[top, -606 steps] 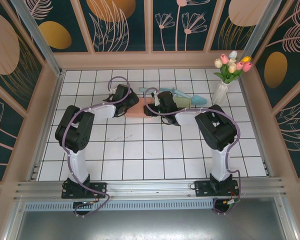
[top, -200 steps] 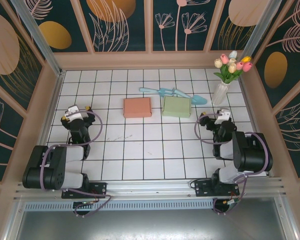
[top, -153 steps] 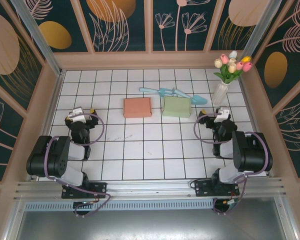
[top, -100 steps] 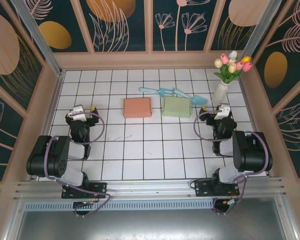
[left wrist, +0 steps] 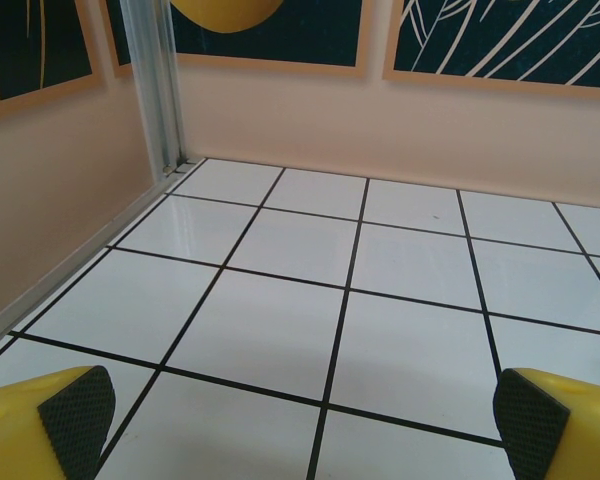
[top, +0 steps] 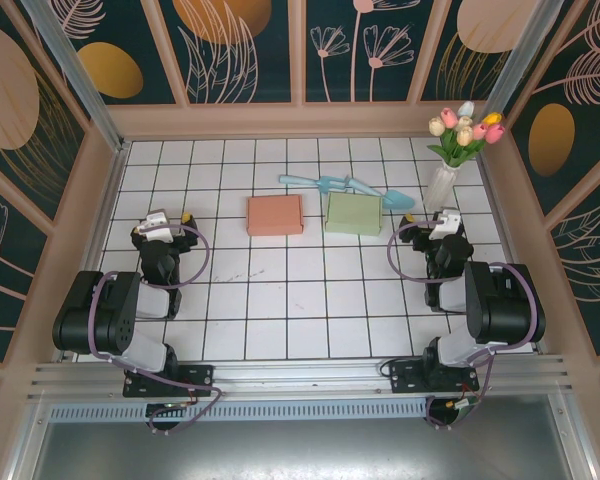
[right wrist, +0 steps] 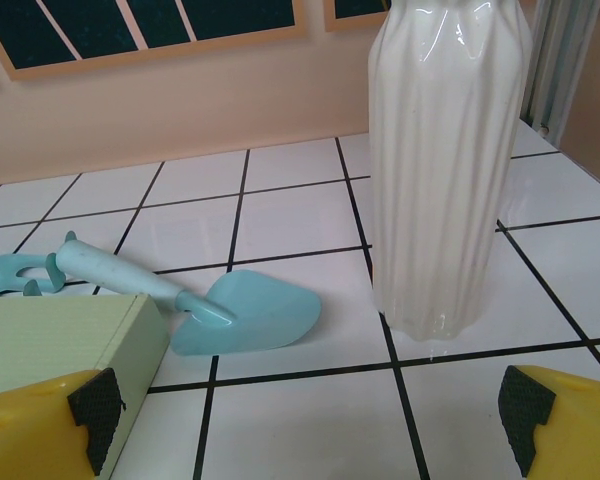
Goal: Fold the paper box
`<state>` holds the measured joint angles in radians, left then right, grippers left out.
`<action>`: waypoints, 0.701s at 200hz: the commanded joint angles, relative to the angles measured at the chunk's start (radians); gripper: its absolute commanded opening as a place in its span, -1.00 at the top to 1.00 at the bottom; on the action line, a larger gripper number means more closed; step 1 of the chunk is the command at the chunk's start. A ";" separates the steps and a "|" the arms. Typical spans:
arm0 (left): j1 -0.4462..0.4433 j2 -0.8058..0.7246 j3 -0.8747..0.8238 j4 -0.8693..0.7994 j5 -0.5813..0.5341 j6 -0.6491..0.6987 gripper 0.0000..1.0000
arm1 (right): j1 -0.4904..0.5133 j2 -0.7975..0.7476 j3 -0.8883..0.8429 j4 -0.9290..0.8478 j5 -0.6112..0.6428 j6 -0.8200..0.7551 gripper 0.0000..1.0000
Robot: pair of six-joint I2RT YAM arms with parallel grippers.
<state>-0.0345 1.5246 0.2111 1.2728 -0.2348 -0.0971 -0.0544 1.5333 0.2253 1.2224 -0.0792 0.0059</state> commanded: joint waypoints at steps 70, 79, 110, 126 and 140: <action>0.007 -0.003 0.011 0.031 0.019 0.015 -0.98 | 0.006 0.006 0.013 0.012 0.005 0.008 -0.98; 0.007 -0.004 0.012 0.028 0.020 0.015 -0.98 | 0.005 0.007 0.013 0.012 0.005 0.009 -0.98; 0.007 -0.003 0.014 0.027 0.021 0.014 -0.98 | 0.005 0.007 0.013 0.012 0.005 0.009 -0.98; 0.007 -0.003 0.014 0.026 0.022 0.014 -0.98 | 0.005 0.008 0.014 0.012 0.006 0.008 -0.98; 0.007 -0.004 0.013 0.027 0.022 0.015 -0.98 | 0.005 0.007 0.013 0.012 0.006 0.008 -0.98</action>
<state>-0.0345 1.5246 0.2111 1.2751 -0.2310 -0.0967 -0.0544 1.5333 0.2253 1.2224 -0.0788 0.0059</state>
